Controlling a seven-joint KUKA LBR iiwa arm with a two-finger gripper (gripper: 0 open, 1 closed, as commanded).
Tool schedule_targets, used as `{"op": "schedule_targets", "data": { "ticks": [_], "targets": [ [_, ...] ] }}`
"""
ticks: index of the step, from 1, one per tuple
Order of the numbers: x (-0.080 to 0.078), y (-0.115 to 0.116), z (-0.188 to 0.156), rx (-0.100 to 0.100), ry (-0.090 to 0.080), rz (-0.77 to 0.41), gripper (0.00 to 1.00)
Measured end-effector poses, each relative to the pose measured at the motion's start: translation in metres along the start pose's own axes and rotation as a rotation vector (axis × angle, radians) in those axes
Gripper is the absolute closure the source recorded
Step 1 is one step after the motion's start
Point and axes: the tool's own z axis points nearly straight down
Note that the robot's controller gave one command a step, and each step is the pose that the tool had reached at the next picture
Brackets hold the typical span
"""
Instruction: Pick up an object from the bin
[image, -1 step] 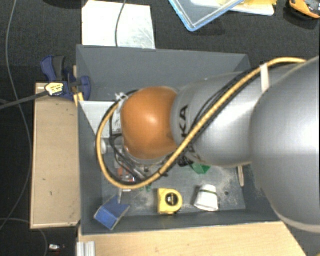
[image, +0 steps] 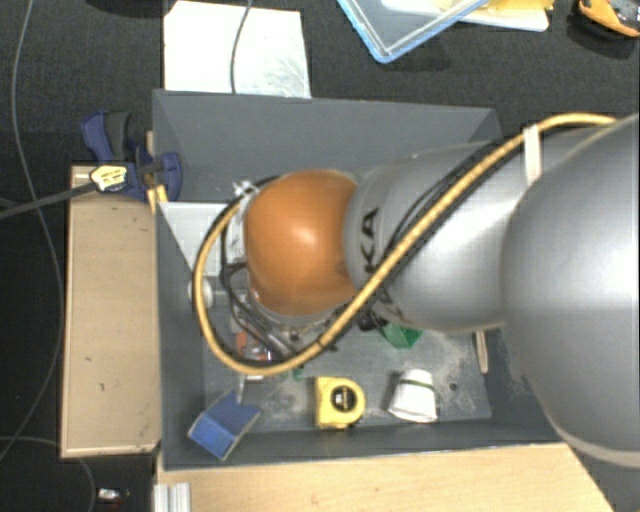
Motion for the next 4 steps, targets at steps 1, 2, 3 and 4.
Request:
{"op": "schedule_targets", "data": {
  "ticks": [1, 2, 3, 4],
  "targets": [
    [-0.001, -0.034, 0.018, -0.001, -0.001, 0.061, 0.00],
    [0.004, -0.094, 0.034, 0.000, -0.001, 0.158, 0.00],
    [-0.030, -0.090, 0.077, -0.005, -0.008, 0.091, 0.00],
    [-0.078, -0.103, 0.098, -0.005, -0.008, 0.019, 0.00]
  ]
}}
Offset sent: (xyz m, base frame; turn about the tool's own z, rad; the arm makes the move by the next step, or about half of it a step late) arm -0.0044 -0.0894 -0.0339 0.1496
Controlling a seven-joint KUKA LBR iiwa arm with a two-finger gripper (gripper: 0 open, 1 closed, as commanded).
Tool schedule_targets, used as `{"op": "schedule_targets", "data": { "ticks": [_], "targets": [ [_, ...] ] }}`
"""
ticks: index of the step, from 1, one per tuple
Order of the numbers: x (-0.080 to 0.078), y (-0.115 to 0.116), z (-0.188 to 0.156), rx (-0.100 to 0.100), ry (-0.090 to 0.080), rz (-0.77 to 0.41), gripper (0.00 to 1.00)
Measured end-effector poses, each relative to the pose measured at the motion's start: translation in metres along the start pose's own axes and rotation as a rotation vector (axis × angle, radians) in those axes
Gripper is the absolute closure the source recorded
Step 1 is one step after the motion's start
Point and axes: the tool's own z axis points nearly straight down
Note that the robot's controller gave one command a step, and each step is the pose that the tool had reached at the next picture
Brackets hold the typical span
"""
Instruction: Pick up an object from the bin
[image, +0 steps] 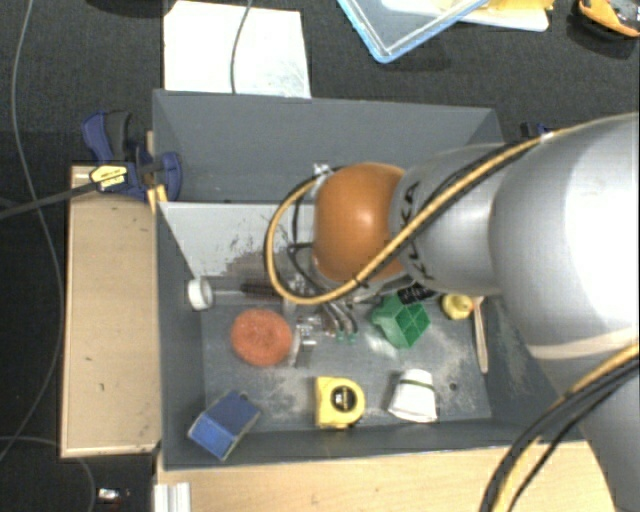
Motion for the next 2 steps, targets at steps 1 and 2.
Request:
{"op": "schedule_targets", "data": {
  "ticks": [1, 2],
  "targets": [
    [0.009, 0.013, 0.003, 0.000, 0.003, 0.009, 0.00],
    [0.047, -0.044, -0.002, 0.001, 0.008, -0.010, 1.00]
  ]
}}
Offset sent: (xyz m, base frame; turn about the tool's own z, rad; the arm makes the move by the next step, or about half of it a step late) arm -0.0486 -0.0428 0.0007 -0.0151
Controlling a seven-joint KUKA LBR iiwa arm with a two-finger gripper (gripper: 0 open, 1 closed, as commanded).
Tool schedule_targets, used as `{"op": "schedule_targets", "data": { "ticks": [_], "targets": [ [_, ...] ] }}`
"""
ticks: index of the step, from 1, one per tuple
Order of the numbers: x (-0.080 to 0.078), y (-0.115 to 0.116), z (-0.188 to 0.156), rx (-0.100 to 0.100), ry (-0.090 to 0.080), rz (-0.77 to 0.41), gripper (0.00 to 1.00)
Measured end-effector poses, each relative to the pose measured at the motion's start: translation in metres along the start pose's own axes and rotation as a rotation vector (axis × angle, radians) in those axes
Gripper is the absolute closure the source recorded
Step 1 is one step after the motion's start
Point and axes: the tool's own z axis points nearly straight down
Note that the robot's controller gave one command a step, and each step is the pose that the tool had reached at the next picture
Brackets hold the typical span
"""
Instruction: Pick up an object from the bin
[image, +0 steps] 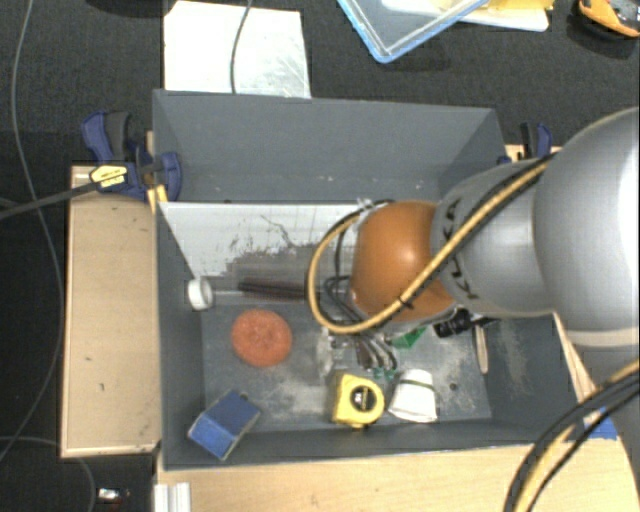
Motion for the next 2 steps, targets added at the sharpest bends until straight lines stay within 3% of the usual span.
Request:
{"op": "schedule_targets", "data": {
  "ticks": [1, 2],
  "targets": [
    [0.0000, 0.0000, 0.0000, 0.000, 0.000, 0.004, 0.00],
    [0.0001, -0.0001, -0.0001, 0.000, 0.000, 0.006, 0.00]
  ]
}}
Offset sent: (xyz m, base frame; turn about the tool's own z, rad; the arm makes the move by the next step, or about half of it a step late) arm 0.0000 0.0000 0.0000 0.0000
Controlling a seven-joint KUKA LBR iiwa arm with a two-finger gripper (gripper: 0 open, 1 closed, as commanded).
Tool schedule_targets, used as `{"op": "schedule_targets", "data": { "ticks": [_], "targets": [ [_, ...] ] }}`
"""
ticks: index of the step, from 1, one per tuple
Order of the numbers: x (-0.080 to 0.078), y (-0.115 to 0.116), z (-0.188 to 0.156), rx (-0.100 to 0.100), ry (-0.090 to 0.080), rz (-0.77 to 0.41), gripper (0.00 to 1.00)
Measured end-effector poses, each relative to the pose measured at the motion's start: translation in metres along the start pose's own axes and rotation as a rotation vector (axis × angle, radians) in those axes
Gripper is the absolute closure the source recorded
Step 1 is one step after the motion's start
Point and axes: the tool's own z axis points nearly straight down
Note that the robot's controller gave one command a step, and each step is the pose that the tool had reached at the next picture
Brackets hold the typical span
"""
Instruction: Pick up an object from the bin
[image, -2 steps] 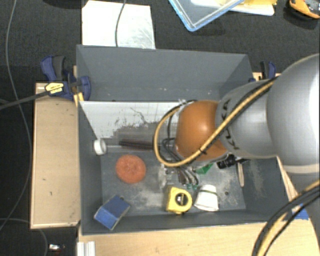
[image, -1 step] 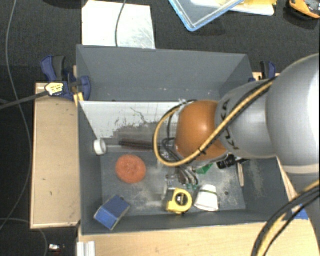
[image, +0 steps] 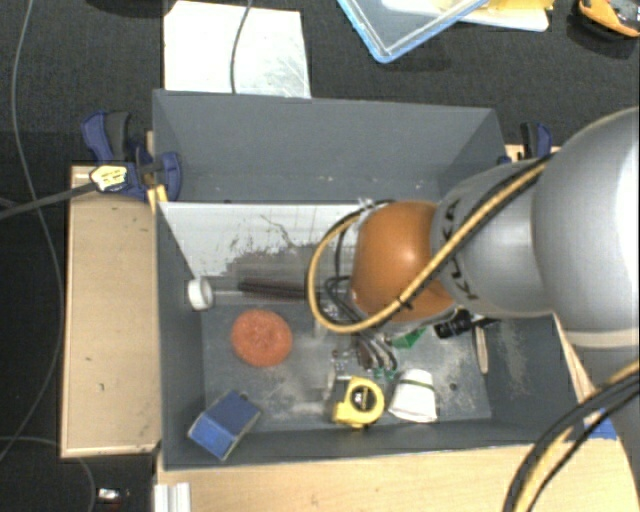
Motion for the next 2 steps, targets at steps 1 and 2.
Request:
{"op": "schedule_targets", "data": {
  "ticks": [1, 2],
  "targets": [
    [0.031, -0.048, -0.056, 0.000, 0.006, 0.059, 0.00],
    [0.049, -0.090, -0.108, 0.000, -0.002, 0.068, 0.00]
  ]
}}
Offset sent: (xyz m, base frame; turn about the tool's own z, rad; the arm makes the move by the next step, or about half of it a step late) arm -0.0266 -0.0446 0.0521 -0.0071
